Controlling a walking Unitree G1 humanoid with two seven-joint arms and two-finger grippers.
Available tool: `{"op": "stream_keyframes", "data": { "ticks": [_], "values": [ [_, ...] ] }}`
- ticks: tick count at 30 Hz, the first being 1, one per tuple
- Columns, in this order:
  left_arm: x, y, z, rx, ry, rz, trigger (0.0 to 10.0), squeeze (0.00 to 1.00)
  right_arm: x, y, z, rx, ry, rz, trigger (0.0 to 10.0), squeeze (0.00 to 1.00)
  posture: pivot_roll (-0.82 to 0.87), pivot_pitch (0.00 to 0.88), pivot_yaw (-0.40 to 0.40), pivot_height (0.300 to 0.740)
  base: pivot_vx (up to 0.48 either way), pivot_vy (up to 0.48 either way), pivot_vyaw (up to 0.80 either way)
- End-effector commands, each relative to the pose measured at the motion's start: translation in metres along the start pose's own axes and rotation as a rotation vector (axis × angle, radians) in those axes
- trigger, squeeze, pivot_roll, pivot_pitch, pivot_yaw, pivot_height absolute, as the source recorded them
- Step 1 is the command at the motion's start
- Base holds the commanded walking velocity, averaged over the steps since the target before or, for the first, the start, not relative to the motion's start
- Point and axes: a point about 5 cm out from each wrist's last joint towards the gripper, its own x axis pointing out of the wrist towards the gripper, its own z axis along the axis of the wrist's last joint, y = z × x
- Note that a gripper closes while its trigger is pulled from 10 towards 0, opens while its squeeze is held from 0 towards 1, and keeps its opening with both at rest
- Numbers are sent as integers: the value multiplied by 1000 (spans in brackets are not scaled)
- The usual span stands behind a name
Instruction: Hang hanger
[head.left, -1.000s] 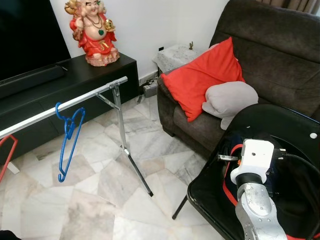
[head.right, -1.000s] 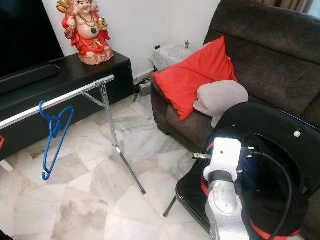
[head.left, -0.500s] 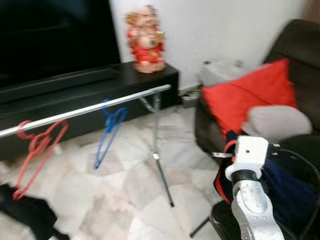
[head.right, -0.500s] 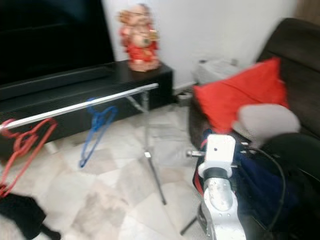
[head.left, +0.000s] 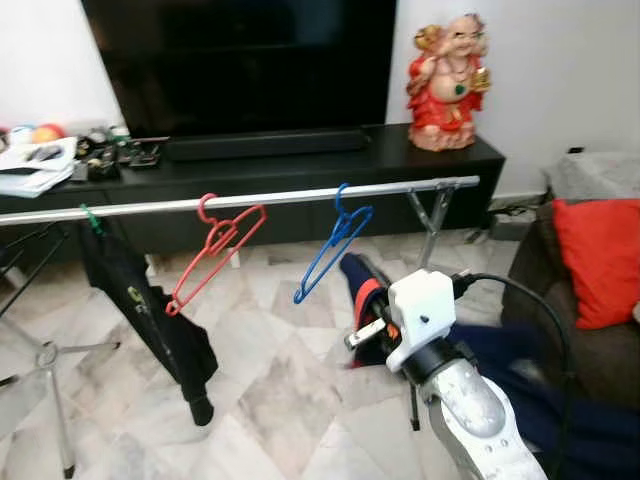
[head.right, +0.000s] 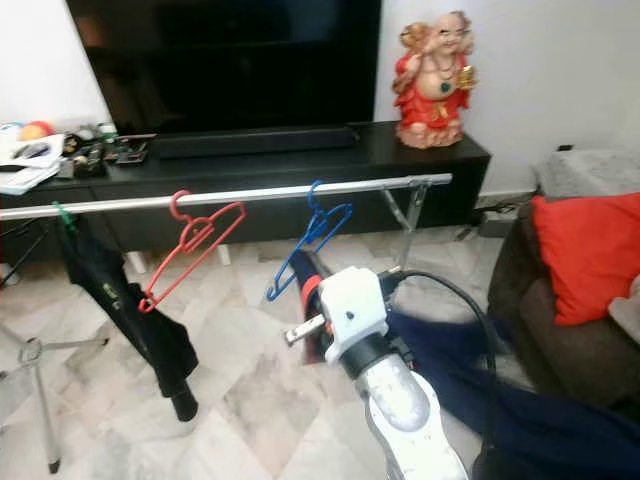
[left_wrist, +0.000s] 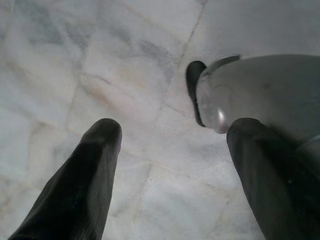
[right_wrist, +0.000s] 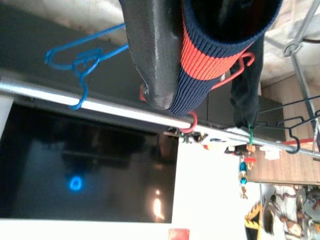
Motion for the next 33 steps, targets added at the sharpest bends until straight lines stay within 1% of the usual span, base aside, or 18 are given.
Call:
{"op": "stream_keyframes", "data": {
  "ticks": [1, 3, 4, 7, 8, 10, 12, 13, 16, 18, 19, 20, 21, 23, 25, 26, 30, 33],
  "values": [
    [0, 1, 1, 14, 5, -3, 10000, 0, 1, 1, 2, 41, -19, 5, 10000, 0, -13, 50, 25, 740, 0, 0, 0],
    [0, 1, 1, 15, 5, -4, 10000, 0, 0, -3, -3, 74, -3, -13, 10000, 0, -11, 51, 25, 740, 0, 0, 0],
    [0, 1, 1, 15, 5, -5, 10000, 0, -2, -7, -7, 109, 8, -27, 10000, 0, -11, 51, 25, 740, 0, 0, 0],
    [0, 1, 1, 16, 6, -6, 10000, 0, -6, -13, -15, 154, 29, -42, 10000, 0, -10, 51, 24, 740, 0, 0, 0],
    [0, 1, 1, 16, 6, -5, 10000, 0, -7, -14, -16, 165, 31, -44, 10000, 0, -10, 51, 24, 740, 0, 0, 0],
    [0, 1, 1, 16, 7, -5, 10000, 0, -9, -20, -26, 167, 61, -91, 10000, 0, -7, 54, 22, 740, 0, 0, 0],
    [0, 1, 1, 16, 7, -4, 10000, 0, -12, -30, -39, 143, 105, -178, 10000, 0, -7, 54, 22, 740, 0, 0, 0],
    [0, 1, 1, 16, 7, -4, 10000, 0, -13, -31, -40, 138, 109, -190, 10000, 0, -7, 54, 22, 740, 0, 0, 0],
    [0, 1, 1, 19, 6, -2, 10000, 0, -21, -49, -62, 150, 194, -375, 10000, 0, -3, 52, 25, 740, 0, 0, 0],
    [0, 1, 1, 19, 6, -2, 10000, 0, -21, -49, -62, 150, 194, -375, 10000, 0, -3, 52, 25, 740, 0, 0, 0],
    [0, 1, 1, 17, 3, 1, 10000, 0, -25, -55, -69, 152, 220, -435, 10000, 0, 5, 52, 26, 740, 0, 0, 0],
    [0, 3, 2, 18, -8, 15, 10000, 0, -35, -63, -79, 227, 235, -564, 10000, 0, 3, 53, 30, 740, 0, 0, 0],
    [0, 3, 2, 18, -8, 15, 10000, 0, -35, -63, -79, 227, 235, -564, 10000, 0, 3, 53, 30, 740, 0, 0, 0],
    [0, 4, 3, 17, -24, 31, 10000, 0, -42, -63, -87, 277, 240, -621, 10000, 0, 3, 53, 30, 740, 0, 0, 0],
    [0, 5, 5, 26, -45, 53, 10000, 0, -45, -60, -92, 304, 250, -629, 10000, 0, 3, 53, 30, 740, 0, 0, 0],
    [-1, 6, 6, 11, -66, 71, 10000, 0, -46, -58, -95, 314, 258, -630, 10000, 0, 3, 53, 30, 740, 0, 0, 0],
    [-2, 8, 9, -33, -128, 116, 10000, 0, -48, -53, -101, 325, 277, -631, 10000, 0, 5, 50, 36, 740, 0, 0, 0],
    [-3, 8, 11, -37, -153, 124, 10000, 0, -49, -53, -103, 332, 279, -637, 10000, 0, 5, 46, 39, 740, 0, 0, 0]
  ]
}}
